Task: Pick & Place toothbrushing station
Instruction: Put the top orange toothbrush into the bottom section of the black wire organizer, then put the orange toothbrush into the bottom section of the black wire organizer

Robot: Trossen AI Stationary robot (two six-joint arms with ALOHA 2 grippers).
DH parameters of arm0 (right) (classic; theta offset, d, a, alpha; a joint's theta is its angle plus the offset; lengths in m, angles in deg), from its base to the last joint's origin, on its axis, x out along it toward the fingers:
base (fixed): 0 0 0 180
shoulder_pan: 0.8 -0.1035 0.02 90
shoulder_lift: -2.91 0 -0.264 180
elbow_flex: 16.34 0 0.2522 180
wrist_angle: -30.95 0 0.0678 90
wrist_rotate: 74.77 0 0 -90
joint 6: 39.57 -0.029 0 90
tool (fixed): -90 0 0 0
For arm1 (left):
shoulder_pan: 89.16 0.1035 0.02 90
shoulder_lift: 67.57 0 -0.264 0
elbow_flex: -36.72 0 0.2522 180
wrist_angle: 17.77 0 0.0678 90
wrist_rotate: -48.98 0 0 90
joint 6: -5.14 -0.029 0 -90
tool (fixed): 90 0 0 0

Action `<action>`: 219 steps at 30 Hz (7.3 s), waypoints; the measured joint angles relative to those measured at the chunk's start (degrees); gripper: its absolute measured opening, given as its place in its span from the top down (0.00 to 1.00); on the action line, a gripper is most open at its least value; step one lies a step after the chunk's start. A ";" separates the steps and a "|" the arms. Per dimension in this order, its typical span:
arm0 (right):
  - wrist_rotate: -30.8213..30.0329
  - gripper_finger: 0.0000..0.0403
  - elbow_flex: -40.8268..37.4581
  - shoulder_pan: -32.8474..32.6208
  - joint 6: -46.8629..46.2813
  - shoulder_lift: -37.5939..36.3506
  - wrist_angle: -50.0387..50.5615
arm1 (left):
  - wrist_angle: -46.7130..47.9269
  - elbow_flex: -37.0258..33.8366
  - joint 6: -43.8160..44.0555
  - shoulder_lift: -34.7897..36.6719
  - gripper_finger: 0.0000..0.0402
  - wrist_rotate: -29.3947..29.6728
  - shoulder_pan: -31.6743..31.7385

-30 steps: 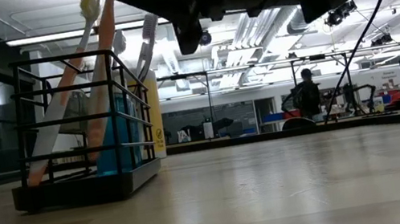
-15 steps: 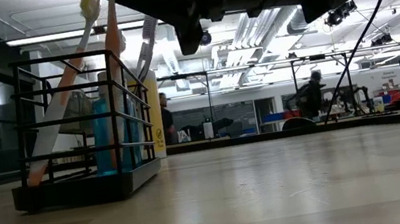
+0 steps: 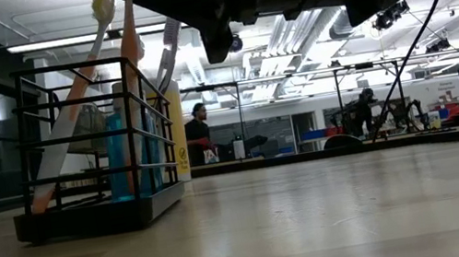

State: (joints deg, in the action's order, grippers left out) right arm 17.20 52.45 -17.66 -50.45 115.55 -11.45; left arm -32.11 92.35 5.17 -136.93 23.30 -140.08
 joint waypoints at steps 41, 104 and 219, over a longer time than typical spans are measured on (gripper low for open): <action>-2.12 0.49 0.00 -0.12 -0.04 -0.43 8.21 | 0.00 0.00 -0.03 0.00 0.90 -0.07 0.00; -11.05 0.49 0.00 -2.88 -10.45 -19.03 54.18 | 60.68 7.55 65.54 -7.07 0.90 -49.66 -5.09; -10.79 0.49 0.00 -7.17 -16.30 -19.02 54.24 | 89.32 26.14 63.38 -41.81 0.77 -38.28 -14.38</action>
State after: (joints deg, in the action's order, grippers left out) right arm 6.41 52.45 -24.83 -66.75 96.53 42.79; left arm 57.21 118.49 68.55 -178.74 -14.99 -154.46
